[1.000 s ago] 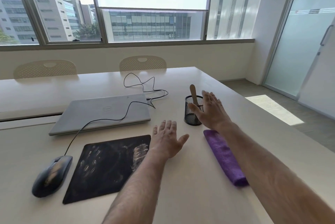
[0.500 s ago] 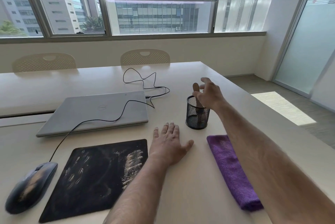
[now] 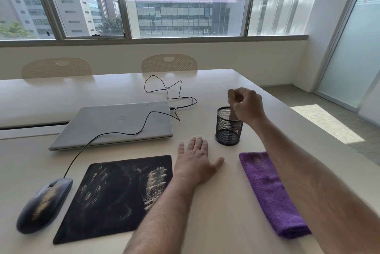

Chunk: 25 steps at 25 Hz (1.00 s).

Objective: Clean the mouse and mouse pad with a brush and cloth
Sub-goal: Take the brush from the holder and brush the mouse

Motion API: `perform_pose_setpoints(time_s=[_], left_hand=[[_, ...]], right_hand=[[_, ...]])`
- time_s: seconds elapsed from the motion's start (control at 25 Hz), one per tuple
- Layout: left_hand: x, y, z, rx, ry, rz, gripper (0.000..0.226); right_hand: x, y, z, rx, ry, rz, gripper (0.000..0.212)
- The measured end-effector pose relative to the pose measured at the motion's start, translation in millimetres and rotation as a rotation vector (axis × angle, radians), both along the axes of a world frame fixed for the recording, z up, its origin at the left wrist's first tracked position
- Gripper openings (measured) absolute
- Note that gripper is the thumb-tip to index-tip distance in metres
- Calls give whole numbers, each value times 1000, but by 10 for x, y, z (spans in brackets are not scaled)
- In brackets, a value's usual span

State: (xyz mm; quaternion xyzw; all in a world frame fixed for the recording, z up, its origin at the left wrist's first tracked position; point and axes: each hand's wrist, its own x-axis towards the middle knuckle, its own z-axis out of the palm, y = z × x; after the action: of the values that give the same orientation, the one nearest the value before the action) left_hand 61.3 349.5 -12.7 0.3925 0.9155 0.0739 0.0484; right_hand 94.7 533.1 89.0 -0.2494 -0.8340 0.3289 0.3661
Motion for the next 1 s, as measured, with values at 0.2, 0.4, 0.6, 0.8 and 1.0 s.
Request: perform_pose_setpoints(time_s=[0.2, 0.4, 0.6, 0.8, 1.0], left_hand=[[38, -33, 16, 102, 3, 0, 87], [140, -172, 93, 262, 109, -40, 80], [26, -599, 390, 385, 135, -46, 77], [-256, -1351, 634, 437, 137, 31, 80], [-603, -2234, 760, 455, 115, 139, 78]], right_hand=[[152, -130, 210, 66, 280, -27, 5], [247, -519, 479, 128, 452, 7, 10], [174, -1018, 620, 39, 544, 103, 9], [-23, -1657, 673, -17, 567, 188, 13], [-228, -2371, 616, -86, 547, 326, 10]])
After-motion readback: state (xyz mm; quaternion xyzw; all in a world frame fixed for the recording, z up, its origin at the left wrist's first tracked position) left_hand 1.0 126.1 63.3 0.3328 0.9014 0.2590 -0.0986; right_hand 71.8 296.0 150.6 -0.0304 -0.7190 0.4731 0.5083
